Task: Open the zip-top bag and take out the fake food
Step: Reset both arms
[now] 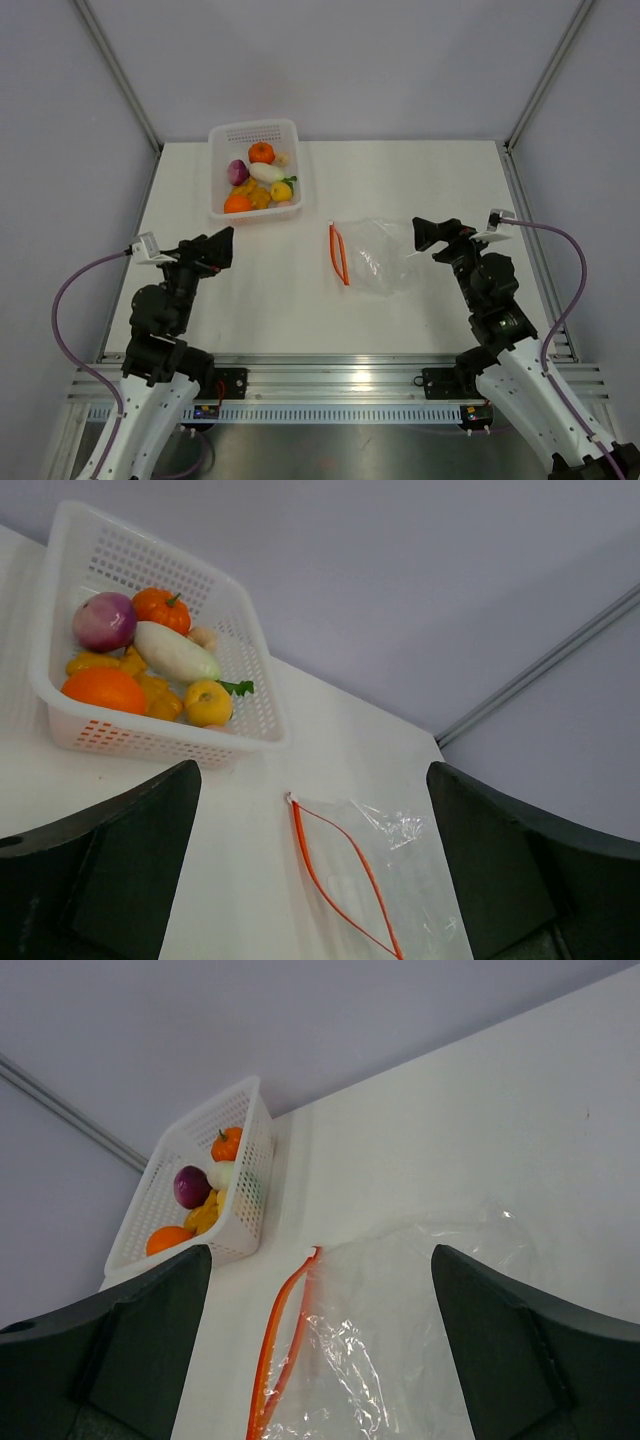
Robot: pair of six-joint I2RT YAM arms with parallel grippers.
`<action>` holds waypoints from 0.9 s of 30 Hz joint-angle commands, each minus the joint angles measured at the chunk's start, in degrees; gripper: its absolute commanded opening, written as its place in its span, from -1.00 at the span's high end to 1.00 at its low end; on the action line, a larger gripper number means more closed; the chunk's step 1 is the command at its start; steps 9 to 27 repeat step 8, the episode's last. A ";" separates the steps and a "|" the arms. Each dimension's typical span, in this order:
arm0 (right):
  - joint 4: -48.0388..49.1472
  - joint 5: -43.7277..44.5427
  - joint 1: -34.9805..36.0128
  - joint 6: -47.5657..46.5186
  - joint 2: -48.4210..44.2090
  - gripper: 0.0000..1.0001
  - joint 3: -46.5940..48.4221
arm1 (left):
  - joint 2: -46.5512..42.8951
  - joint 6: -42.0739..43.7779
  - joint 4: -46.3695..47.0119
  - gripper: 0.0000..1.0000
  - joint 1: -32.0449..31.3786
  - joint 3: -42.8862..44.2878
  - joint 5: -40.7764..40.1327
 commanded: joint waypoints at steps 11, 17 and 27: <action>1.51 1.95 0.28 -0.49 -0.94 -0.99 0.42 | 2.23 1.00 1.86 -0.98 -0.08 0.08 -2.98; 1.51 1.95 0.28 -0.49 -0.94 -0.99 0.42 | 2.23 1.00 1.86 -0.98 -0.08 0.08 -2.98; 1.51 1.95 0.28 -0.49 -0.94 -0.99 0.42 | 2.23 1.00 1.86 -0.98 -0.08 0.08 -2.98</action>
